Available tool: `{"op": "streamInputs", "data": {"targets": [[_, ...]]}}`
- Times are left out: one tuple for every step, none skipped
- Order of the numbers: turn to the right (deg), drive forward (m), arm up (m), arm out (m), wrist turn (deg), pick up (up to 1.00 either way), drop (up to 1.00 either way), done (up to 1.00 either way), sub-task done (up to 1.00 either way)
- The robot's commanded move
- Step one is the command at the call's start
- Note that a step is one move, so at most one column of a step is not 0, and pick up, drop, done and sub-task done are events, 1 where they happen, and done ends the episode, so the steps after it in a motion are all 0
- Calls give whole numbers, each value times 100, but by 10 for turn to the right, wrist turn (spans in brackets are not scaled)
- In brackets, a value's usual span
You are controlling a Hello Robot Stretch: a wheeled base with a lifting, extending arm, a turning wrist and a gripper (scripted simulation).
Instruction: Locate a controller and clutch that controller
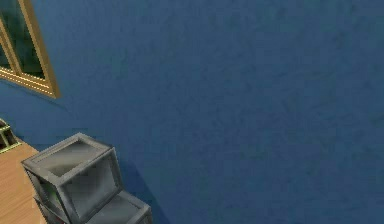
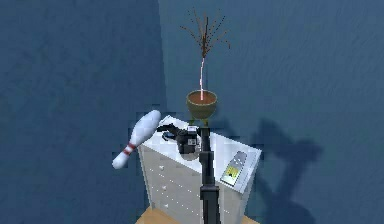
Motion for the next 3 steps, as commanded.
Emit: {"op": "streamInputs", "data": {"targets": [[0,0,0,0,0,100,0,0,0],[0,0,10,0,0,0,0,0,0],[0,0,0,0,0,0,0,100,0]]}}
